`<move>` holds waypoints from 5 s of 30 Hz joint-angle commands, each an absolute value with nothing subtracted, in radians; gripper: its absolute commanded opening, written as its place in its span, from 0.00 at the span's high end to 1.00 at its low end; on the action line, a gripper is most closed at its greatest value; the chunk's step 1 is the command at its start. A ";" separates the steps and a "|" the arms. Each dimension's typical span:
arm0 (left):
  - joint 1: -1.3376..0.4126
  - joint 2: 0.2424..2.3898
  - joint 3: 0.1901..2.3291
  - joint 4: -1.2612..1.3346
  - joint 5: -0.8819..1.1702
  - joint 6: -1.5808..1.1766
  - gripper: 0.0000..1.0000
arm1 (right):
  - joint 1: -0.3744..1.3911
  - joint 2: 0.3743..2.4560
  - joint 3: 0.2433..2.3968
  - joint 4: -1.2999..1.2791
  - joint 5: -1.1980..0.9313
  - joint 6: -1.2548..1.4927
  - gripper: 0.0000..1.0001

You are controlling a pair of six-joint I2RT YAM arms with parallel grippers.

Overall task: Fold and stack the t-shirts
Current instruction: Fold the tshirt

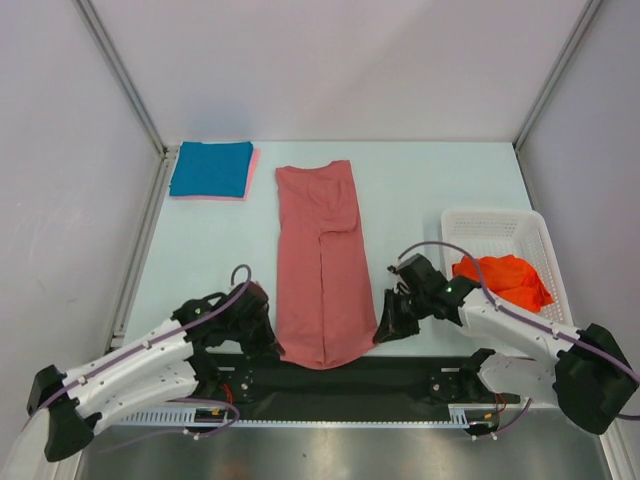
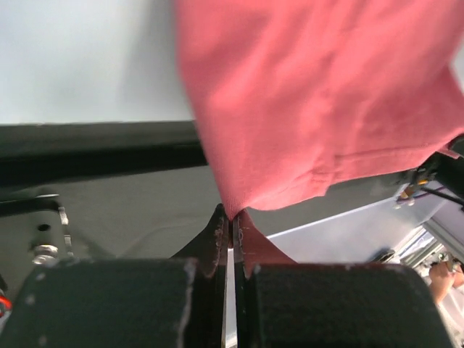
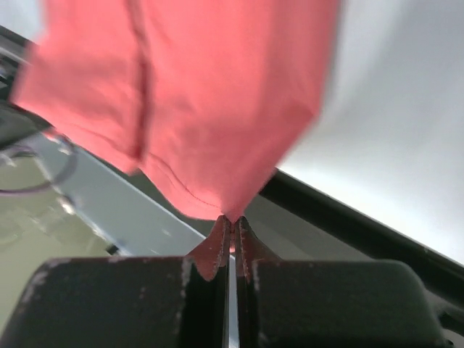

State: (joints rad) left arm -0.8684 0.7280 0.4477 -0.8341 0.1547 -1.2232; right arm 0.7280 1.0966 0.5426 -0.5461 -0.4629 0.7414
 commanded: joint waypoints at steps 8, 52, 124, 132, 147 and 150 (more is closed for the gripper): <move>-0.616 1.107 0.871 -0.864 0.117 -0.937 1.00 | 0.494 1.417 1.024 -0.666 -0.577 0.528 1.00; -0.305 1.987 1.617 -0.893 0.051 -0.615 0.73 | 0.270 2.243 1.835 -0.798 -0.689 0.330 0.78; -0.245 1.968 1.393 -0.465 0.390 -0.456 0.70 | 0.523 2.212 1.580 -0.314 -0.894 0.609 1.00; -0.195 2.179 1.543 -0.521 0.339 -0.377 0.73 | 0.443 2.152 1.266 -0.313 -0.885 0.505 1.00; -0.218 1.738 1.249 -0.554 0.296 -0.377 0.51 | 0.359 1.933 1.204 -0.330 -0.862 0.521 1.00; -0.224 1.678 1.163 -0.526 0.333 -0.399 0.50 | 0.347 1.996 1.278 -0.266 -0.851 0.610 1.00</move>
State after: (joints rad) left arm -0.2104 1.7569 1.2312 -0.5533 0.3267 -0.3996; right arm 0.3595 1.9694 1.1995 -0.3397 -0.8761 0.5240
